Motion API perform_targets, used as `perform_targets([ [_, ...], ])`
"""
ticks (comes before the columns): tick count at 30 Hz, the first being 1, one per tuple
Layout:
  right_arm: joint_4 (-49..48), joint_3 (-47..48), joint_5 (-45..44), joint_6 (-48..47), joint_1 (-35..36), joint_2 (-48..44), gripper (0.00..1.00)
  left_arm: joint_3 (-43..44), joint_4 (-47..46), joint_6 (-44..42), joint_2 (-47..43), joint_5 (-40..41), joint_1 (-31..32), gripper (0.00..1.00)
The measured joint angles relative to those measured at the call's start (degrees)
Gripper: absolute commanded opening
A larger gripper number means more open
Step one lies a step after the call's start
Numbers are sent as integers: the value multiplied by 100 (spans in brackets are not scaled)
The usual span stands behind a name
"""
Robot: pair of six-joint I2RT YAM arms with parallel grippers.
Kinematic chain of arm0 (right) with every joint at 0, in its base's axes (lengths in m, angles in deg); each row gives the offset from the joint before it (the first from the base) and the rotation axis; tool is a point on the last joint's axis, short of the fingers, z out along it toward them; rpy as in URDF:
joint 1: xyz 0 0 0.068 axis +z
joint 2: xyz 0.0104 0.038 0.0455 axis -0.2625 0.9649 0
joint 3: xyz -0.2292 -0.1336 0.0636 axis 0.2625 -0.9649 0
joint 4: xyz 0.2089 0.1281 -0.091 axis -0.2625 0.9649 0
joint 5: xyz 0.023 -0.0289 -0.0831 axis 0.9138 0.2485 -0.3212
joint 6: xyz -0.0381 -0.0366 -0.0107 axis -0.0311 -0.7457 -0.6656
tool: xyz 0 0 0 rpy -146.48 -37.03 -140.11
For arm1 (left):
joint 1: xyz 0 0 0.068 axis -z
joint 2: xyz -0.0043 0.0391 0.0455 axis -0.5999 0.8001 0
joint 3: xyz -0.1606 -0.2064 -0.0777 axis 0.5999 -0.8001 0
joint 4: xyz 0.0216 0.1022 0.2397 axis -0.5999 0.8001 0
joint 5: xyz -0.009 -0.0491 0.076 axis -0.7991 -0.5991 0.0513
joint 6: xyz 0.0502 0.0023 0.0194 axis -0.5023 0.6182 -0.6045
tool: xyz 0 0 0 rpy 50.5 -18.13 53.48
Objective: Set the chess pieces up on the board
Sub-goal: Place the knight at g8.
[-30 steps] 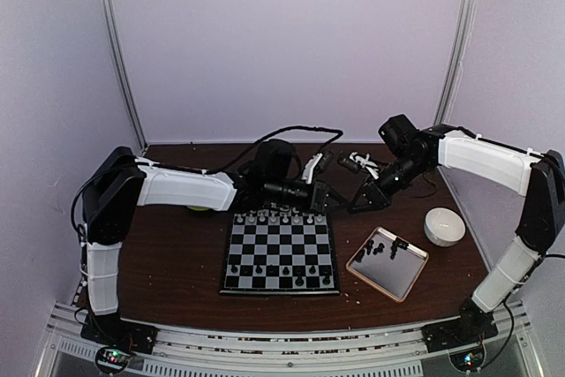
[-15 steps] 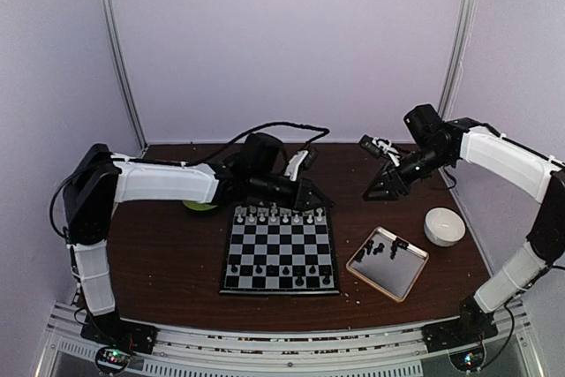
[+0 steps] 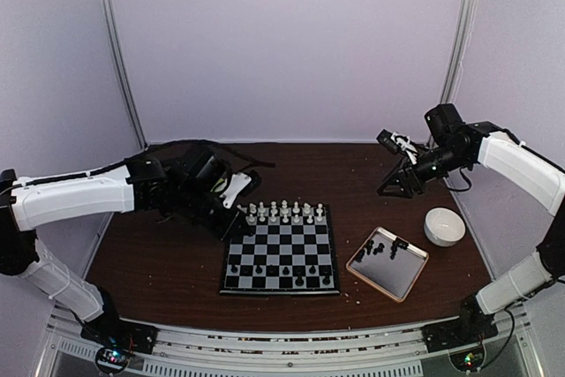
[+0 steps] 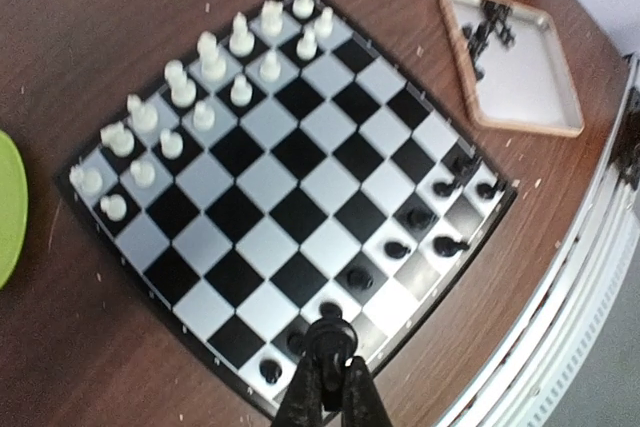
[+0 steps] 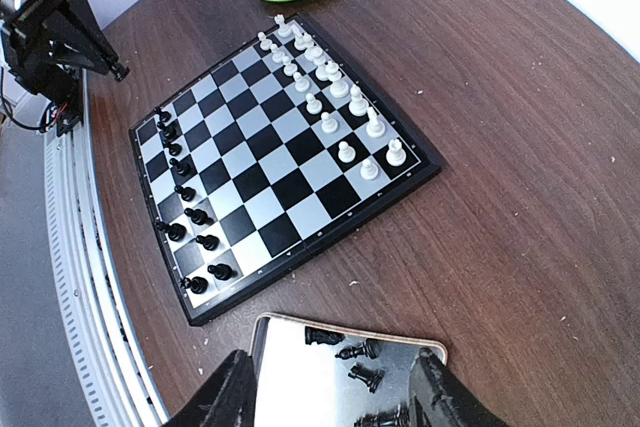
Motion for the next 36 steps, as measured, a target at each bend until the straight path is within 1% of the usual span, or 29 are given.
perform_targets([
  [6,0,-35,-7,-83,0,42,53,-826,514,238,-310,280,262,0],
  [10,-2,-44,-7,-127,0,42,53,-1108,619,389,-358,348,442,0],
  [14,0,-46,-9,-153,0,42,52,-1117,555,433,-214,365,634,0],
  [20,2,-83,-13,-173,0,44,52,-975,522,426,461,404,850,0],
  [36,4,-85,-11,-260,0,74,52,-551,501,227,1040,466,861,0],
])
